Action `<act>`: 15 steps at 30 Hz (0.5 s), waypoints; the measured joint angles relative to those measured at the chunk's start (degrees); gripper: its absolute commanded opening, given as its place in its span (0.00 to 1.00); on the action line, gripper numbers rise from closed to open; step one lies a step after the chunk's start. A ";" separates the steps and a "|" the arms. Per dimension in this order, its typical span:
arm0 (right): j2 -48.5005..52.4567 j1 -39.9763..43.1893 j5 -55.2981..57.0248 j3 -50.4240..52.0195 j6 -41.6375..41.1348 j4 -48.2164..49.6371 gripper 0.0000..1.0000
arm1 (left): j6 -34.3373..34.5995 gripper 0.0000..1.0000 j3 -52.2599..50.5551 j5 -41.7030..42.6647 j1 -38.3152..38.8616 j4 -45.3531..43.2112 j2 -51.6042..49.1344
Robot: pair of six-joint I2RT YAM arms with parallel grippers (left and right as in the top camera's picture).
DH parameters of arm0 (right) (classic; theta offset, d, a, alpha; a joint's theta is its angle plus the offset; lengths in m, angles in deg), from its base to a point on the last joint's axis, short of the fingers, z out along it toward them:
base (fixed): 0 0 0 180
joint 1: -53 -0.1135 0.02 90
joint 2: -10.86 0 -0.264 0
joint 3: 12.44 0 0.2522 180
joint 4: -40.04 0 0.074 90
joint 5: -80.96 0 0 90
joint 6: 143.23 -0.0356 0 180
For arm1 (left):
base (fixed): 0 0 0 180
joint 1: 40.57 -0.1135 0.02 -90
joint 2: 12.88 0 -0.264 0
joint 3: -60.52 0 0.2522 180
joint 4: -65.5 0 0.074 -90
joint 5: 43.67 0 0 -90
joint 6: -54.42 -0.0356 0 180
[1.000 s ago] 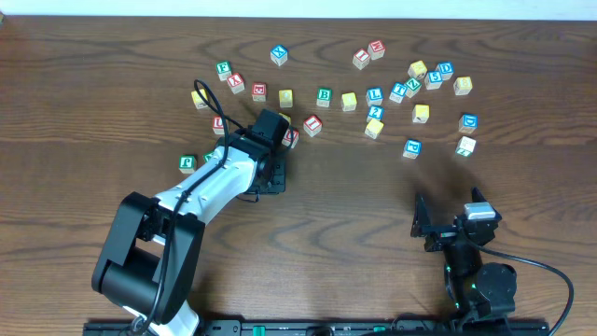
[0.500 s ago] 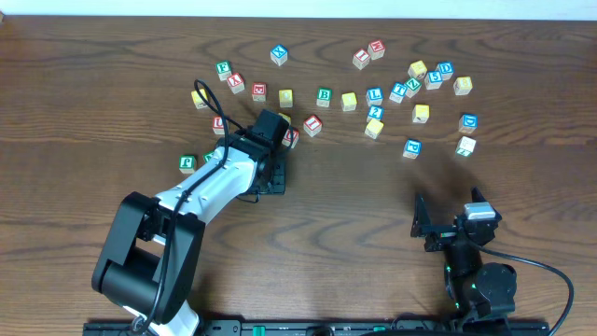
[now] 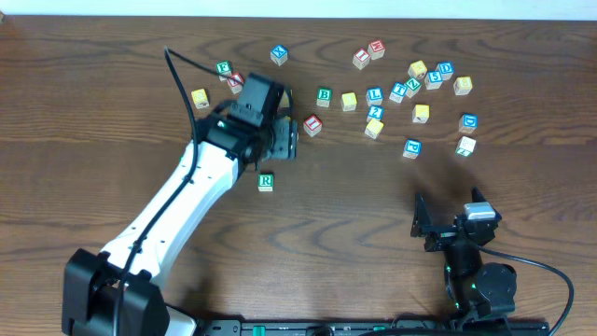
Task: Spell out ROBOT
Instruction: 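Lower the R block onto the table and open the left gripper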
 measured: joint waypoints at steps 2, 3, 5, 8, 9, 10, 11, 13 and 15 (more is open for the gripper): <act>0.00 0.00 0.00 0.00 0.00 0.02 0.99 | -0.68 0.81 6.03 -0.11 -0.37 2.36 0.04; 0.00 0.00 0.00 0.00 0.02 0.00 0.99 | -1.29 0.82 10.80 -0.15 -1.14 7.41 -1.49; -0.02 0.00 0.00 0.00 0.00 0.02 0.99 | -2.49 0.82 17.90 -0.20 -2.25 13.33 -4.79; 0.00 0.00 0.00 0.00 0.02 0.00 0.99 | -4.26 0.82 31.15 -0.63 -3.52 18.91 -13.73; 0.00 0.00 0.00 0.00 0.00 0.00 0.99 | -4.44 0.82 34.93 -0.85 -3.54 19.67 -17.31; 0.00 0.00 0.00 0.00 0.00 0.00 0.99 | -4.46 0.82 37.27 -0.96 -3.54 20.02 -19.91; 0.00 0.00 -0.02 0.00 0.00 -0.02 0.99 | -4.48 0.82 38.66 -1.09 -3.52 20.22 -21.86; 0.00 0.00 0.00 0.00 0.02 0.00 0.99 | -4.68 0.82 40.85 -1.36 -3.52 20.06 -26.93; 0.00 0.00 0.00 0.00 0.00 0.00 0.99 | -4.66 0.82 40.96 -1.97 -3.52 19.82 -30.36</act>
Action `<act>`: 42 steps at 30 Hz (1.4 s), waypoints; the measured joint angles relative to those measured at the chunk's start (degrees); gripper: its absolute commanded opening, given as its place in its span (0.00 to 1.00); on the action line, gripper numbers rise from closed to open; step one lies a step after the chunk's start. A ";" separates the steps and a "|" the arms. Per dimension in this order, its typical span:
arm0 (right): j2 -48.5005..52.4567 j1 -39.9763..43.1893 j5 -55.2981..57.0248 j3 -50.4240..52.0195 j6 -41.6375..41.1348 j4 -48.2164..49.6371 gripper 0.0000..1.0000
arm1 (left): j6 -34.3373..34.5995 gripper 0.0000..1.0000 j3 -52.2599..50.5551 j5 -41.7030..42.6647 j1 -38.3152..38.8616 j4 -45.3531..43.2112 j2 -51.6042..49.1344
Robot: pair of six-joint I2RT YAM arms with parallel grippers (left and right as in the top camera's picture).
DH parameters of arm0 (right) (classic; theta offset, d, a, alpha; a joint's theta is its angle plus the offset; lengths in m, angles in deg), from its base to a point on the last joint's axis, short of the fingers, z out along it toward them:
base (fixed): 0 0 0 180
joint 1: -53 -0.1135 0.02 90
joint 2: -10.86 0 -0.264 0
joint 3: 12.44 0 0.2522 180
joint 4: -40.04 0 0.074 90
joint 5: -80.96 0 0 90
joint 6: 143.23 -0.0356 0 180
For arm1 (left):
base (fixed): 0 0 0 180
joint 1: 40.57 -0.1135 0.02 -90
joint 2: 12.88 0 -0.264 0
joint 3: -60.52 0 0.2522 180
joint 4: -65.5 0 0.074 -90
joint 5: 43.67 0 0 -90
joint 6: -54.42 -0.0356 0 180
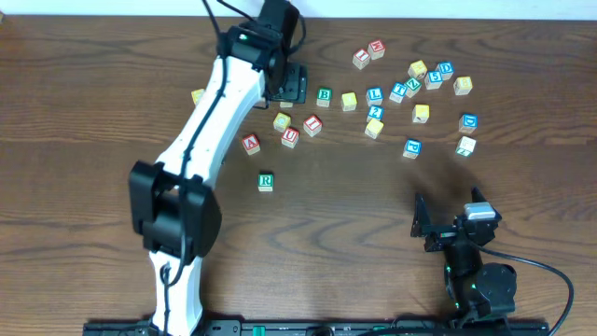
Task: Spell out ROBOT
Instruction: 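Lower the R block onto the table and open the left gripper, then move the left gripper over the yellow O block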
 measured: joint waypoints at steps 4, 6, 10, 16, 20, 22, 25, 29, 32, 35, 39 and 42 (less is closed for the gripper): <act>0.00 0.00 0.00 0.00 0.00 -0.02 0.99 | 0.00 0.82 0.00 -0.63 0.00 -1.75 -6.71; 0.00 0.00 -0.02 0.00 0.00 0.00 0.99 | 0.00 0.82 0.00 -0.83 0.00 -3.02 -8.11; 0.00 0.00 0.00 0.00 0.00 0.00 0.99 | 0.00 0.82 0.09 -0.83 0.00 -6.40 -8.11; 0.00 0.00 0.00 0.00 0.00 0.00 0.99 | 0.04 0.82 0.09 -0.83 0.00 -7.13 -8.22; 0.00 0.00 0.00 0.00 0.00 0.00 0.99 | 0.02 0.82 0.15 -0.83 -0.09 -7.91 -11.30; 0.00 0.00 0.00 0.00 0.00 0.00 0.99 | 0.04 0.81 0.15 -0.81 -0.48 -8.41 -11.78; 0.00 0.00 0.00 0.00 0.00 0.00 0.99 | 0.11 0.81 0.20 -0.55 -1.62 -8.96 -11.78; 0.00 0.00 0.00 0.00 0.02 0.00 0.99 | 0.44 0.81 0.20 0.09 -2.05 -10.99 -11.76; 0.00 0.00 0.00 0.00 0.00 0.00 0.99 | 0.44 0.81 0.20 0.72 -2.05 -11.37 -11.76; 0.00 0.00 0.00 0.00 0.00 0.00 0.99 | 0.44 0.81 0.20 1.05 -2.01 -11.58 -11.76; 0.00 0.00 0.00 0.00 0.00 0.00 0.99 | 0.44 0.81 0.20 1.62 -1.40 -11.98 -11.89; 0.00 0.00 0.00 0.00 0.00 0.00 0.99 | 0.44 0.81 0.20 1.81 -1.07 -12.09 -13.22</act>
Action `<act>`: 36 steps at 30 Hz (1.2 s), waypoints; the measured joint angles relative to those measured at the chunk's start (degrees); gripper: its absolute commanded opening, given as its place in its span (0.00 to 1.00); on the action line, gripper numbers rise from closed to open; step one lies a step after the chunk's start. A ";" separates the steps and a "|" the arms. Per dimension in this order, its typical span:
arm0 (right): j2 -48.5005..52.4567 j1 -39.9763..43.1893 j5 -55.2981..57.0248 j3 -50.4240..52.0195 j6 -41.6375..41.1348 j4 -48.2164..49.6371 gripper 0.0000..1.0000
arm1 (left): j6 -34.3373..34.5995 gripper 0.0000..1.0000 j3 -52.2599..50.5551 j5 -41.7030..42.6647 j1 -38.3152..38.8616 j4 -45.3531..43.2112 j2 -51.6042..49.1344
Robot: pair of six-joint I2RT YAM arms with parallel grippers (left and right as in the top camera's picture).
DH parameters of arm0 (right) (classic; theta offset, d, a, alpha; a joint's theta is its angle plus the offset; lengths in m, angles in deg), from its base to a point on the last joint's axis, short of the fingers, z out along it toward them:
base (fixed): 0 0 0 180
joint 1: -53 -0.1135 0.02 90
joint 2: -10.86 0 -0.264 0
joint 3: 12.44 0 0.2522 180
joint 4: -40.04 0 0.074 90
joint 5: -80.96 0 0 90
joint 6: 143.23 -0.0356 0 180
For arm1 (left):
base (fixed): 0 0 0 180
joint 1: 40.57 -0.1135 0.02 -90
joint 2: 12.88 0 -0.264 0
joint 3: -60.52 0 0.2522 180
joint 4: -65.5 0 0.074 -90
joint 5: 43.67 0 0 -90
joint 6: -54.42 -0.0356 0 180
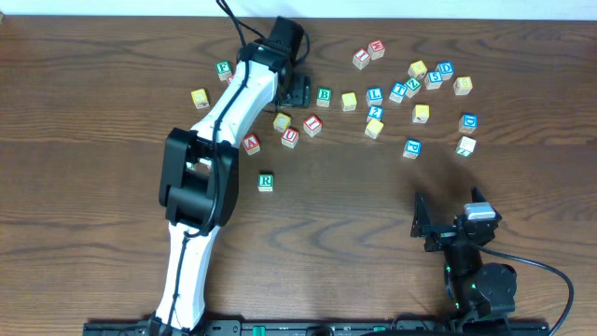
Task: Spell out ROBOT
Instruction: 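Move the left gripper over the yellow O block, then lower the left gripper and grasp the yellow O block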
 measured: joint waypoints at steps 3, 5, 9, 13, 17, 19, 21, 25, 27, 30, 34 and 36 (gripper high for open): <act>0.00 0.00 0.00 0.00 0.02 0.00 0.99 | 0.00 0.81 0.00 0.00 -0.02 -0.28 -1.66; 0.00 0.00 0.00 0.00 0.02 0.00 0.99 | 0.00 0.81 0.02 0.00 0.00 -1.01 -1.68; 0.00 0.00 0.00 0.00 0.00 0.00 0.99 | 0.00 0.81 0.02 0.00 0.00 -3.17 -1.68; 0.00 0.00 0.00 0.00 0.02 0.00 0.99 | 0.00 0.80 0.02 -0.02 0.00 -4.20 -1.68; 0.00 0.00 0.00 0.00 0.00 0.00 0.99 | 0.02 0.72 0.02 -0.02 0.00 -4.20 -1.68; 0.00 0.00 0.00 0.00 0.00 0.00 0.99 | -0.04 0.72 0.00 -0.44 0.00 -4.17 -1.68; 0.00 0.00 0.00 0.00 0.02 0.00 0.99 | 0.02 0.72 0.02 -1.42 0.00 -4.15 -1.68; 0.00 0.00 0.00 0.00 0.00 0.00 0.99 | 0.02 0.72 0.00 -1.81 0.00 -4.15 -1.68; 0.00 0.00 0.00 0.00 0.02 0.00 0.99 | 0.02 0.72 0.00 -1.84 0.00 -4.20 -1.68; 0.00 0.00 0.00 0.00 0.00 0.00 0.99 | 0.02 0.72 0.00 -1.99 0.00 -4.37 -1.68; 0.00 0.00 0.00 0.00 0.00 0.00 0.99 | 0.02 0.72 0.00 -1.99 0.00 -4.42 -1.68; 0.00 0.00 0.00 0.00 0.02 0.00 0.99 | 0.02 0.72 0.00 -2.21 0.00 -4.48 -1.68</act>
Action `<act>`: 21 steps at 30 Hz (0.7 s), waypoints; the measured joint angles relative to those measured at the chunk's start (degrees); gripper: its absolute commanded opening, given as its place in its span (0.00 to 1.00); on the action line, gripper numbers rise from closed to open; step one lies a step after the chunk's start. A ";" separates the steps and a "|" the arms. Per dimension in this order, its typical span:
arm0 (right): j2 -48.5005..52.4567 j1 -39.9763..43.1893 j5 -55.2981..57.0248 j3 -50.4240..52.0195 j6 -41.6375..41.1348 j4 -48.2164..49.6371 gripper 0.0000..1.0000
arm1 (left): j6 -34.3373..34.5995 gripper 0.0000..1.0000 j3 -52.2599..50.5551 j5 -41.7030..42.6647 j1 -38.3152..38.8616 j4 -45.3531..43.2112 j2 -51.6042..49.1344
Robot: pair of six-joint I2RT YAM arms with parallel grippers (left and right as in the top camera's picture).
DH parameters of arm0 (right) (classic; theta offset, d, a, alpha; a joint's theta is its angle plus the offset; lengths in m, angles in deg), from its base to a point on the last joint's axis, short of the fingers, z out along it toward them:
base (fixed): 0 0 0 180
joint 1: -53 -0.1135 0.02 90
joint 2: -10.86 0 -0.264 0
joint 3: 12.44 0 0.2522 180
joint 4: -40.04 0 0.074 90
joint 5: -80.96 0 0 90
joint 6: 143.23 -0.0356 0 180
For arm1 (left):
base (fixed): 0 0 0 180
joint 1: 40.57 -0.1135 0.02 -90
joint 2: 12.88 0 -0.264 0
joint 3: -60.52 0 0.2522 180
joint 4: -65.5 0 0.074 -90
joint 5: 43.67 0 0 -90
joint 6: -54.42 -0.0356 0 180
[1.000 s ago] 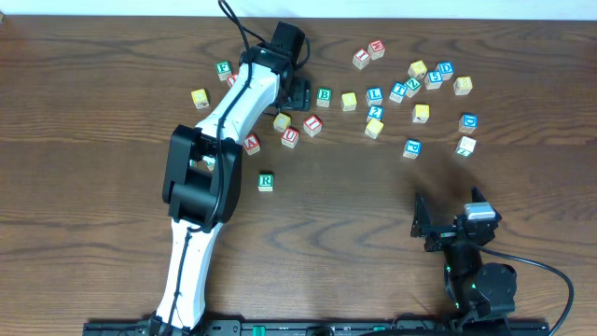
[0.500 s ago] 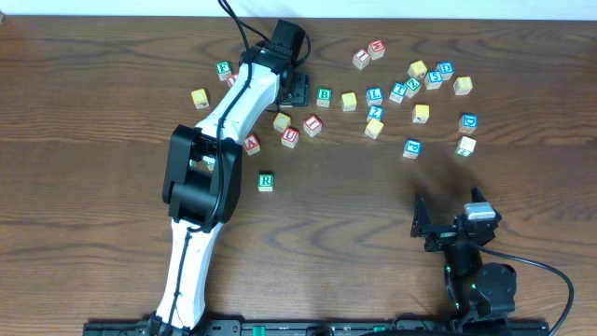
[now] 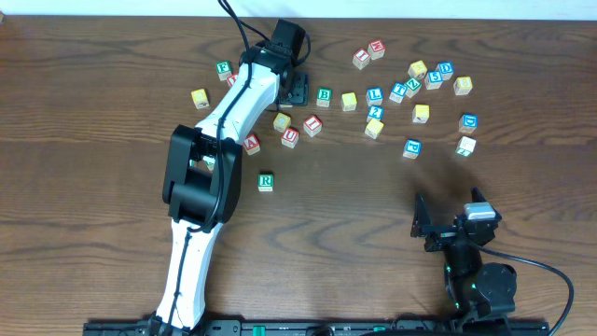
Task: Spell out ROBOT
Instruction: 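Lower the left gripper and grasp the yellow O block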
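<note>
The green R block (image 3: 266, 182) lies alone on the table, below the loose blocks. My left arm reaches up across the table, and its gripper (image 3: 297, 91) hangs at the back, just left of the green B block (image 3: 324, 95). The dark gripper hides what is under it, and its jaws cannot be made out. Below it lie a yellow block (image 3: 282, 121) and three red blocks (image 3: 290, 137), (image 3: 313, 125), (image 3: 251, 144). My right gripper (image 3: 423, 224) rests open at the front right, holding nothing.
Several more letter blocks are scattered at the back right, among them a blue L (image 3: 374, 95) and a yellow one (image 3: 422, 113). A green block (image 3: 223, 68) and a yellow block (image 3: 199, 97) lie left of the arm.
The left gripper has stayed in almost the same spot beside the green B block. No block has moved and the right arm is still.
The left gripper was first low over the red and yellow blocks above the R block. Then it was at the back of the table beside the green B block, and it has stayed there. The R block and the right arm never moved.
</note>
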 measured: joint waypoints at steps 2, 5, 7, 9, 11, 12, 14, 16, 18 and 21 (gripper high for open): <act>0.00 0.00 0.00 0.00 -0.02 0.00 0.99 | 0.00 0.72 0.00 0.00 0.00 -0.24 0.00; 0.00 0.00 0.00 0.00 -0.02 0.00 0.99 | 0.00 0.72 0.00 -0.02 0.00 -0.35 -0.17; 0.00 0.00 0.00 0.00 0.00 0.00 0.99 | 0.00 0.72 0.00 -0.02 0.00 -0.35 -0.74; 0.00 0.00 0.00 0.00 -0.02 0.00 0.99 | 0.00 0.72 0.00 -0.02 0.00 -0.35 -1.38; 0.00 0.00 0.00 0.00 -0.02 0.00 0.99 | 0.00 0.71 0.00 -0.02 0.00 -0.37 -1.66; 0.00 0.00 0.00 0.00 -0.02 0.00 0.99 | 0.00 0.66 0.00 -0.02 0.00 -0.52 -1.66; 0.00 0.00 0.00 0.00 -0.02 0.00 0.99 | -0.15 0.59 0.00 -0.02 0.00 -0.90 -1.66; 0.00 0.00 0.00 0.00 -0.02 0.00 0.99 | 0.11 0.55 0.00 -0.42 0.00 -1.51 -1.66; 0.00 0.00 0.00 0.00 0.00 0.00 0.99 | 0.00 0.47 0.00 -0.44 0.00 -1.60 -1.66; 0.00 0.00 0.00 0.00 -0.02 0.00 0.99 | 0.02 0.45 0.00 -0.44 0.00 -1.57 -1.66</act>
